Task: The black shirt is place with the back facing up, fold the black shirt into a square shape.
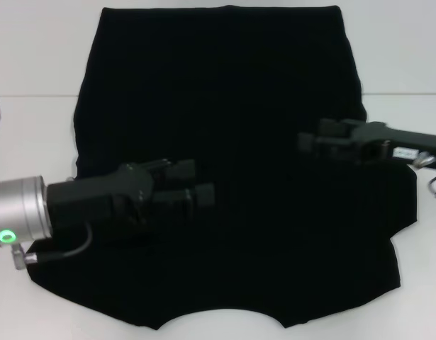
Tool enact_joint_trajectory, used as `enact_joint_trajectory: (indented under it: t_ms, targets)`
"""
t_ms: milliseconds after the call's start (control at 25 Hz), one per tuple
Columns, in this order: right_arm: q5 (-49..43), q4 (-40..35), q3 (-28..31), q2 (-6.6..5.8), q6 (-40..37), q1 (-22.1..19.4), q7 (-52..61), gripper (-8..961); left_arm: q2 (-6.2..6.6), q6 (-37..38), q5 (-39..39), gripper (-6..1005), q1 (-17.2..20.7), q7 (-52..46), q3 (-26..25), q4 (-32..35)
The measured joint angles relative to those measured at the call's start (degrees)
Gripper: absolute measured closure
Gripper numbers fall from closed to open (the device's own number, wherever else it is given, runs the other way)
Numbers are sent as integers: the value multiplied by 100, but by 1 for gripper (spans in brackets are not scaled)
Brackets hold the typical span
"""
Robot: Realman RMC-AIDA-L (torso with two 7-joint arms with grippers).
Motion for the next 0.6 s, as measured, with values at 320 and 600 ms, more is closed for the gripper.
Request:
enact_joint_trajectory:
  t_ms: [320, 600]
  targets:
    - [-810, -278, 19, -509, 613, -126, 2066, 53, -116, 63, 15, 113, 11, 1313, 622, -238]
    - [-1651, -495, 31, -625, 827, -158, 3148, 54, -171, -88, 341, 65, -41, 1595, 1252, -163]
